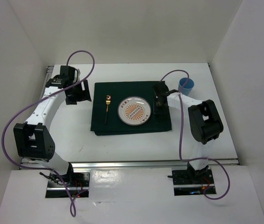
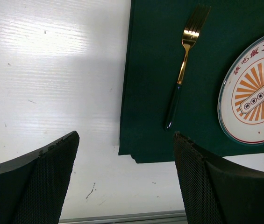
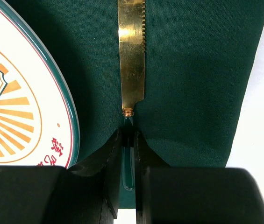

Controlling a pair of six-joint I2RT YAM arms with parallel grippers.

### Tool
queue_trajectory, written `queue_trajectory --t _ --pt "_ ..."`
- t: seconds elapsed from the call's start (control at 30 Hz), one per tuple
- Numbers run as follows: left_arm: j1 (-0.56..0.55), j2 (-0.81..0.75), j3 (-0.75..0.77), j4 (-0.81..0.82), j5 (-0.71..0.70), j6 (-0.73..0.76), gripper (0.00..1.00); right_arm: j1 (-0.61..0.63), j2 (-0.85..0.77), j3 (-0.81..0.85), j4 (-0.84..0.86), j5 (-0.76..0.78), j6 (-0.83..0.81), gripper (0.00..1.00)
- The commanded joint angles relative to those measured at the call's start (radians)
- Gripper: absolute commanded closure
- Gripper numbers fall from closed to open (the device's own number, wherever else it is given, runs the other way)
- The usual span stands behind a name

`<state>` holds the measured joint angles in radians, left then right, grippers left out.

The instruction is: Set the dinner table for one person

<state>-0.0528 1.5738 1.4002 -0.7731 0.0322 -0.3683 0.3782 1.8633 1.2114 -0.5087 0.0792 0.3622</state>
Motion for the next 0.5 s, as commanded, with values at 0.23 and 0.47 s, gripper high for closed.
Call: queue_trajectory --t 0.23,0.47 --pt "0.001 -0.037 -0.006 0.029 0.015 0.009 0.13 -0.005 0.025 0.008 0.056 0.017 0.026 1.0" --pt "0.001 -0.037 -0.006 0.029 0.015 0.009 0.13 -0.005 0.004 0.04 0.013 0.053 -0.005 0.52"
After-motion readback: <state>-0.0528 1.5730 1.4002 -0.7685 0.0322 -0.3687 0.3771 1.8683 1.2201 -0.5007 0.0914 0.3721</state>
